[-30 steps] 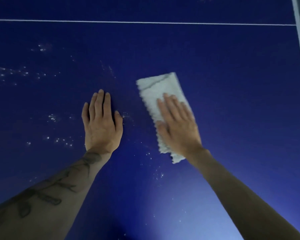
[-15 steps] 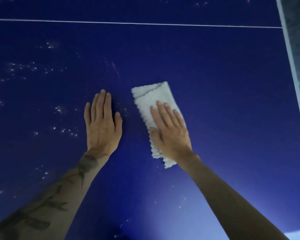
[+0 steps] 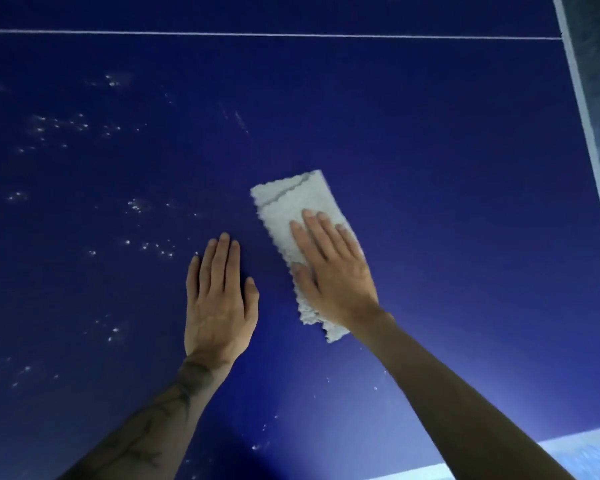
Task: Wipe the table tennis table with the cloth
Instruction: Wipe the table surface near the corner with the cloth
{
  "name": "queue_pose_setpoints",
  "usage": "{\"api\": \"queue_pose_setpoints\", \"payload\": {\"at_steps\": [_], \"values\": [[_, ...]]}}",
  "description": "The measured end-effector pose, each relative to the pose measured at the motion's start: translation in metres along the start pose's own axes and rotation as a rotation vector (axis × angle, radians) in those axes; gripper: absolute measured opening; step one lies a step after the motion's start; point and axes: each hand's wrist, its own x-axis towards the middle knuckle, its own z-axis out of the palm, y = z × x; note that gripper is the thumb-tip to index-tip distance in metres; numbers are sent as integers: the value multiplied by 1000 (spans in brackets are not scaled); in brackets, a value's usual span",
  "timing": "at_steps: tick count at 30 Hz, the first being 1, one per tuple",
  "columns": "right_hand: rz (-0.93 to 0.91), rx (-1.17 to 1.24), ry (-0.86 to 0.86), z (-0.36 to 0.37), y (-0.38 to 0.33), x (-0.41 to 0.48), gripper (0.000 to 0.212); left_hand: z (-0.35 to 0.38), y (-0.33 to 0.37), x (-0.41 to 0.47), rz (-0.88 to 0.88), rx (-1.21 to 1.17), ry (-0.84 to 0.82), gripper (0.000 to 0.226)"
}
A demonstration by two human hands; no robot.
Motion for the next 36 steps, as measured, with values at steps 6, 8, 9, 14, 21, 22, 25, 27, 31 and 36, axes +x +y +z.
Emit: {"api": "queue_pose_setpoints", "payload": {"at_steps": [6, 8, 9, 14, 21, 22, 25, 27, 31, 36], "values": [[443, 44, 51, -14, 41, 11, 67, 0, 0, -1, 4, 6, 17, 57], [468, 51, 76, -8, 16, 25, 69, -1, 2, 0, 8, 5, 15, 57], [426, 44, 76, -4, 1, 27, 69, -1, 2, 1, 8, 3, 16, 57], [8, 12, 23, 11, -14, -22, 64, -3, 3, 1, 0, -11, 4, 59], [467, 49, 79, -14, 58, -10, 68, -1, 2, 0, -8, -18, 23, 58], [485, 60, 88, -12, 51, 1, 69, -1, 2, 0, -8, -18, 26, 58], [351, 57, 81, -1, 12, 12, 68, -1, 3, 0, -7, -19, 30, 58], [142, 27, 56, 8, -9, -9, 65, -1, 2, 0, -2, -23, 31, 59], [39, 7, 56, 8, 25, -59, 63, -2, 2, 0, -6, -25, 26, 58], [438, 33, 104, -7, 60, -43, 67, -4, 4, 0, -18, -31, 9, 58]]}}
